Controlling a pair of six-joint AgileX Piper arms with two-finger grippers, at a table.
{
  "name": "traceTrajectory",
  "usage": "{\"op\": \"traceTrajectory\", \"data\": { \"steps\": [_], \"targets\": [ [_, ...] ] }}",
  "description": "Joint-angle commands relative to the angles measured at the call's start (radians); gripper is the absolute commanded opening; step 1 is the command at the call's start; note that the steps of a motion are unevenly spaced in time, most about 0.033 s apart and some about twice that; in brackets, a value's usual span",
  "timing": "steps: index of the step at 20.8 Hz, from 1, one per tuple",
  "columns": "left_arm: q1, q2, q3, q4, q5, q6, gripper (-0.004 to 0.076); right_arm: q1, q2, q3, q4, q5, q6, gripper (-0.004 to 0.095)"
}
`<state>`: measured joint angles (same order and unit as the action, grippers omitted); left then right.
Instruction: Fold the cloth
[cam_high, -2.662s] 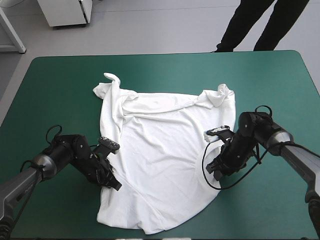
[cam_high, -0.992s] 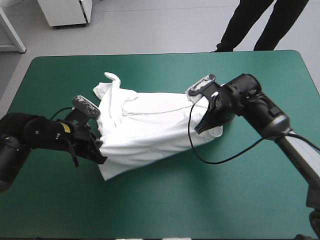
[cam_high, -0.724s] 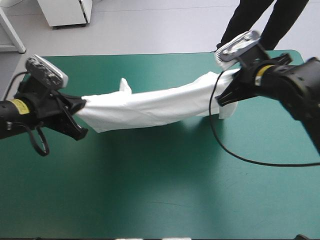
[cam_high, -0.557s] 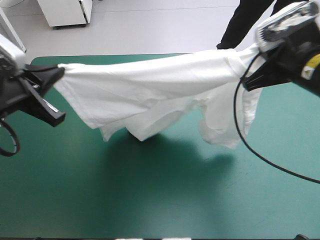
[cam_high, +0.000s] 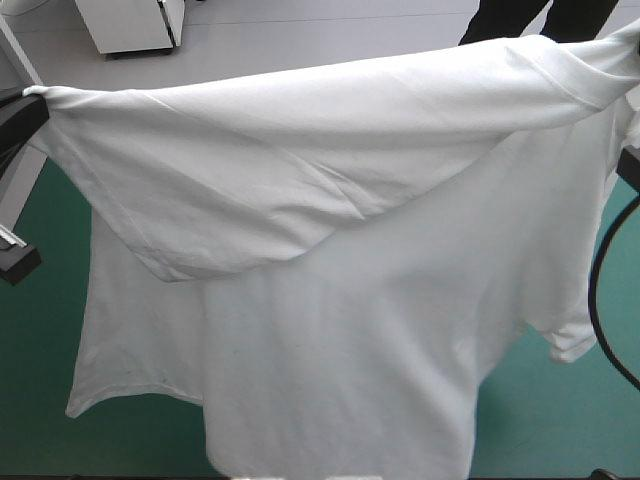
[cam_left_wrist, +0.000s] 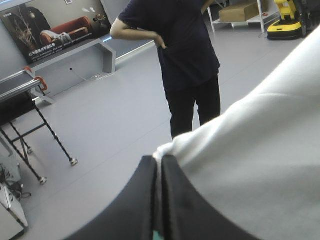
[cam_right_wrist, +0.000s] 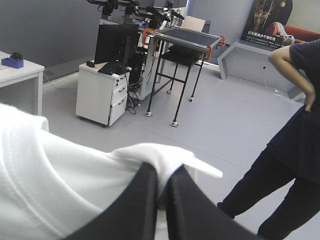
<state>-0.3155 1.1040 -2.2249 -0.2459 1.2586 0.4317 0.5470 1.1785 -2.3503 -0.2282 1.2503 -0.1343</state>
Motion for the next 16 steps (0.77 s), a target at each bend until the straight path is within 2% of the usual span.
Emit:
{"op": "traceTrajectory", "data": {
  "steps": [1,4,7,9,10,13,16],
  "targets": [
    [-0.002,0.032,0.047,0.101,0.010,-0.044,-0.0022,0.000,0.040,0.027,-0.127,-0.084,-0.010,-0.0013],
    [-0.002,0.121,0.143,0.201,-0.039,-0.068,-0.0022,0.000,0.166,0.038,-0.247,-0.101,-0.010,-0.0013],
    [-0.001,0.260,0.162,0.273,-0.071,-0.087,-0.0022,0.000,0.303,0.038,-0.345,-0.124,-0.010,-0.0013],
    [-0.001,0.351,0.162,0.294,-0.106,-0.087,-0.0022,-0.033,0.390,0.038,-0.372,-0.138,-0.008,-0.0017],
    [-0.001,0.385,0.162,0.294,-0.117,-0.087,-0.0022,-0.072,0.431,0.038,-0.333,-0.162,-0.006,-0.0017],
    [0.001,0.492,0.162,0.325,-0.154,-0.087,-0.0022,-0.219,0.544,0.038,-0.102,-0.246,-0.024,-0.0017],
    [0.020,0.556,0.162,0.295,-0.223,-0.089,-0.0022,-0.274,0.614,0.038,-0.022,-0.272,-0.102,-0.0017]
  ]
}}
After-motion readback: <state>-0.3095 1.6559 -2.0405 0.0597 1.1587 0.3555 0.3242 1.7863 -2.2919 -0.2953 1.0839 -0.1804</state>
